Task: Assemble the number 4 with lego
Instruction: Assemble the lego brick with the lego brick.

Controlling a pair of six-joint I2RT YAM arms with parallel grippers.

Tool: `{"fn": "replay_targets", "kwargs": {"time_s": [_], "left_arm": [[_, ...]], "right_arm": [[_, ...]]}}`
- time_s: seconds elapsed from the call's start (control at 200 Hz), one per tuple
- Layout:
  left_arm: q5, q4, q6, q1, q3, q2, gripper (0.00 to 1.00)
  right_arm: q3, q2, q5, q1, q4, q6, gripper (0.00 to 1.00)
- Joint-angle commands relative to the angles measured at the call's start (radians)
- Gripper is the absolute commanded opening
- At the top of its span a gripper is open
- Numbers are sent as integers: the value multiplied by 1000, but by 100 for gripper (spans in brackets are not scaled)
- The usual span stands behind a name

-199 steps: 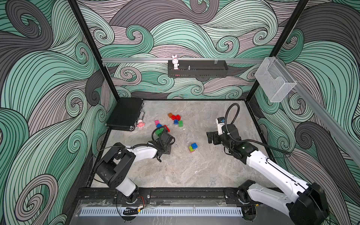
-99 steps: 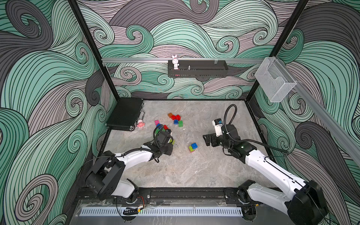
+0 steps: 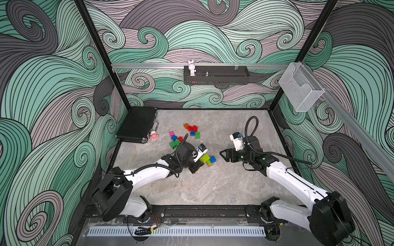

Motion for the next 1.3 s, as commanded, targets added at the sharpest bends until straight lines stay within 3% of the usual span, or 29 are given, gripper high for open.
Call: {"fn": "replay_targets", "kwargs": {"time_s": [0.0,0.32,0.911,1.296], "left_arm": [[-3,-134,109,-20,80,80,0],[-41,-98,129,-18,108,162,0],[-89,-25,106,2,71,134,0],[-22,-15,114,2,84,153,0]], "right_arm": [[19,35,-122,-3,19,-6,73],[70,168,-264,-4,46,27,41],[129,305,-360,-3,54,17,16],[150,371,-408,-1,71,35,0]]}}
